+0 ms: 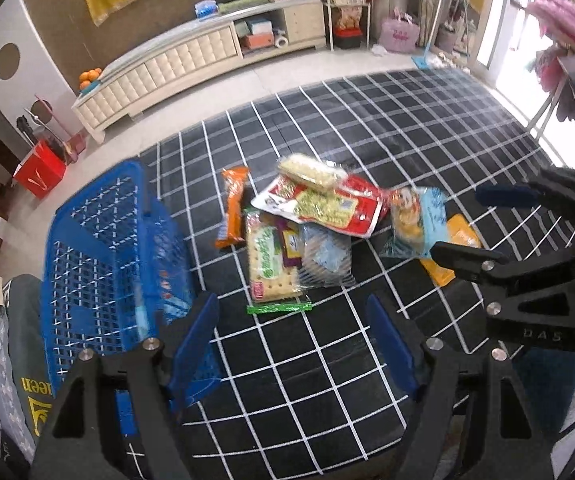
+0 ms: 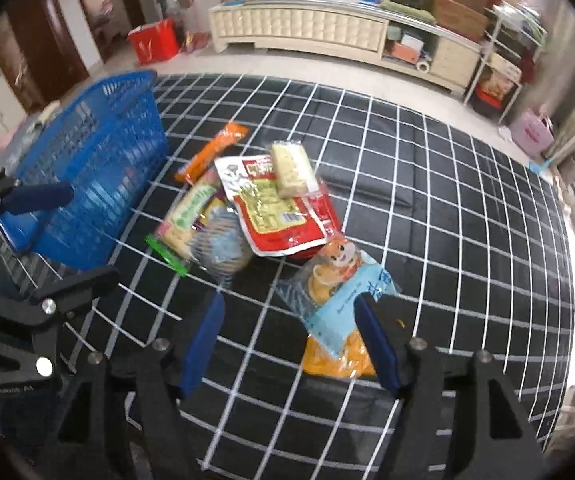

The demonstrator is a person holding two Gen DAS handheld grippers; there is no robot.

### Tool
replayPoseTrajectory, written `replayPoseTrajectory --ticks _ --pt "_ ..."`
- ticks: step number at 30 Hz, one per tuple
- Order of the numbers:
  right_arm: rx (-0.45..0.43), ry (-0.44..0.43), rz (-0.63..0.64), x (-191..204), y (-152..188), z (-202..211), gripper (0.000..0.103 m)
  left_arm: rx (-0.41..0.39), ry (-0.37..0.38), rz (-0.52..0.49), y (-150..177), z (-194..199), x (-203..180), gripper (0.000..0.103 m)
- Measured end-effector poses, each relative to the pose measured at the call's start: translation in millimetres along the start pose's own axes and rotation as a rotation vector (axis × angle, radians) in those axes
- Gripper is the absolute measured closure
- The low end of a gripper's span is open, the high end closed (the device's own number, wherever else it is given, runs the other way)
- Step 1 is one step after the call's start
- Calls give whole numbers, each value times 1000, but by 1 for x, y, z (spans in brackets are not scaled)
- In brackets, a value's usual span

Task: Organize snacks
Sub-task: 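Move both tools back over the snack pile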

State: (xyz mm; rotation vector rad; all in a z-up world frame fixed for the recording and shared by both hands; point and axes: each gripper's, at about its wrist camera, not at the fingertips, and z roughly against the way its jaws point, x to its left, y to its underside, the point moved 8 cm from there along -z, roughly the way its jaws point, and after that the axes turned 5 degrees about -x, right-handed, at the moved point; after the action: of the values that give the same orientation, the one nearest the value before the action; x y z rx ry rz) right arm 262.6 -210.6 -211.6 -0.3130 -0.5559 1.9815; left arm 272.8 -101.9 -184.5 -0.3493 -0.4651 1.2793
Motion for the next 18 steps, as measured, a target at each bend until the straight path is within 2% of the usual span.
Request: replayPoseTrajectory --ticks 3,7,15,16,18 --pt "7 8 48 2 -1 -19 31 24 -7 -4 7 -22 -5 28" --pt "13 -47 90 7 -6 -41 31 47 -31 -10 13 -46 -6 28" --pt "22 -8 213 15 -17 -77 32 89 -28 21 18 -79 -1 28" --pt "23 -5 221 15 -18 -81 34 92 -24 30 18 -82 1 28" --pt "31 -6 235 17 -20 -90 50 98 -18 45 17 -86 3 28"
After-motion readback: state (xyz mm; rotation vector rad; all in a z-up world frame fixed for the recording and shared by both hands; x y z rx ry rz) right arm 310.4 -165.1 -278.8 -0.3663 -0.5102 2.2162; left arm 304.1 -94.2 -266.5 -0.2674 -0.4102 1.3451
